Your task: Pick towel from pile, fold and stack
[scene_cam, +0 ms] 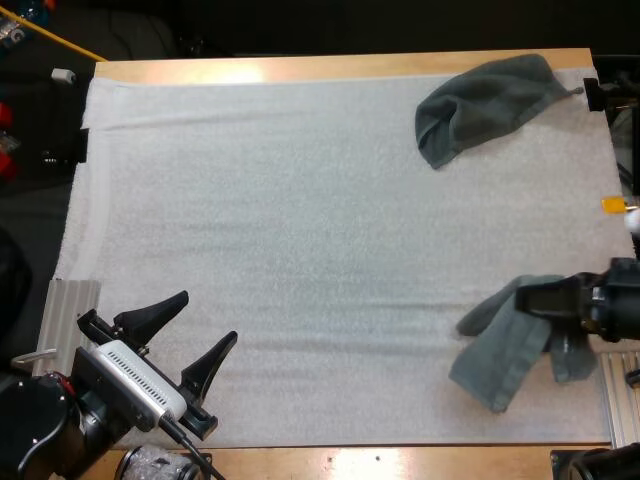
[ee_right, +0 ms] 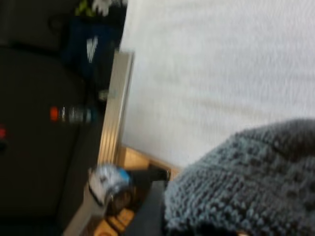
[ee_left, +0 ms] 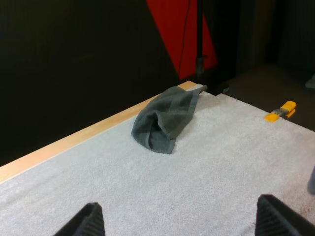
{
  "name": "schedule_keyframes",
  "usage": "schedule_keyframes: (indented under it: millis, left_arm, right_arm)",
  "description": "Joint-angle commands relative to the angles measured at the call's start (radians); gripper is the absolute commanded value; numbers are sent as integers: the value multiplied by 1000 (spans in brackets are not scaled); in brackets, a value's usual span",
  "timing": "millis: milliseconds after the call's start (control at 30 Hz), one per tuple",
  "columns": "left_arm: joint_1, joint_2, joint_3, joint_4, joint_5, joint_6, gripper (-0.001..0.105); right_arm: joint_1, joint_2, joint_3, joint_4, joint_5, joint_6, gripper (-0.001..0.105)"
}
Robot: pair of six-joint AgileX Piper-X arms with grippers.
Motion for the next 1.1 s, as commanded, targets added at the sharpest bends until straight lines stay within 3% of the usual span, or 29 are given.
schedule_keyframes:
  millis: [0,333,600,767,833,900,1000,1067]
  left_arm:
    - [-5,0,-5,-13,7,-13,60]
    - [-5,0,-5,-13,7,-13,60]
    - [-5,0,-5,-13,7,-13,60]
    - [-5,0,-5,-13,7,-13,60]
    - [-5,0,-5,-13,7,-13,60]
    - [-5,0,-5,-13,7,-13,60]
    - [-5,0,-5,-13,7,-13,60]
    - [-5,0,-5,-13,7,-13,60]
  right_arm:
    - [39,19,23,-19,6,-10,0]
    - [309,296,141,-371,189,151,0]
    - [351,620,127,-887,198,403,0]
    - [349,743,78,-1078,198,473,0]
    - [349,797,29,-1130,202,473,12]
    - [349,826,-9,-1142,215,473,33]
    - [349,847,-45,-1199,236,457,74]
    - [349,847,-55,-1207,236,445,79]
